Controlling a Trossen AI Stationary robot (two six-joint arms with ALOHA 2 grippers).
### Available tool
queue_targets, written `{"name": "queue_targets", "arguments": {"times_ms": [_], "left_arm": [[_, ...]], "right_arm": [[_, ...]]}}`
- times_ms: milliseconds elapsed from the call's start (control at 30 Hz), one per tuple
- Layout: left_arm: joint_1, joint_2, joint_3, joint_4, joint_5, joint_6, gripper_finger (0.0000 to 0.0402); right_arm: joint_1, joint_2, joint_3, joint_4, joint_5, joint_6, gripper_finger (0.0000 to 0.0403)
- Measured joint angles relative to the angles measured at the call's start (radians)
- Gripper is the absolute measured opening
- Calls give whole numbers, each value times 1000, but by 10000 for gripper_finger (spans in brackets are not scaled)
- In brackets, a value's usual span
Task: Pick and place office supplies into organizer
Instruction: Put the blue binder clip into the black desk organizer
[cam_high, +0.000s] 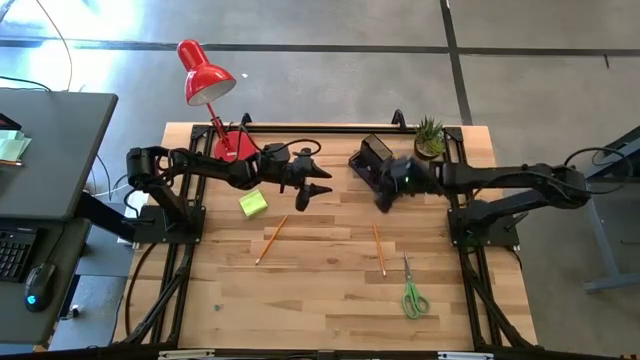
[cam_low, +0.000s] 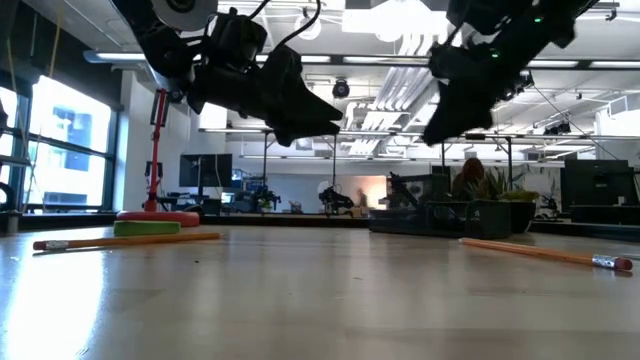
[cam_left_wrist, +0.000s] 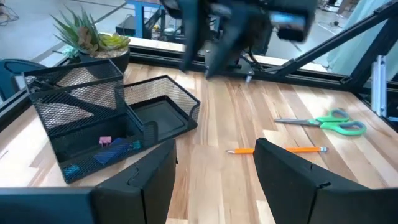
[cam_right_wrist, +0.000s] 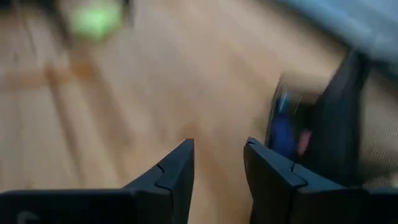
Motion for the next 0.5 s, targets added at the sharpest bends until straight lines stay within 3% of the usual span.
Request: {"name": "queue_targets", "arguments": {"times_ms": [133, 200, 267, 400, 500], "left_arm": [[-13, -8, 0, -34, -1, 0, 200], [-28, -30, 18, -142, -49, 2, 200], [-53, -62, 72, -346, -147, 3, 200], [-120, -91, 243, -935, -378, -39, 200], [-178, -82, 334, -1295, -449, -134, 200]], "right_arm": [[120, 24, 0, -117, 21, 78, 129], [180, 37, 0, -112, 70, 106, 129], [235, 48, 0, -97, 145, 128, 129], [324, 61, 0, -74, 323, 168, 129], [383, 62, 0, -70, 432, 187, 129]]}}
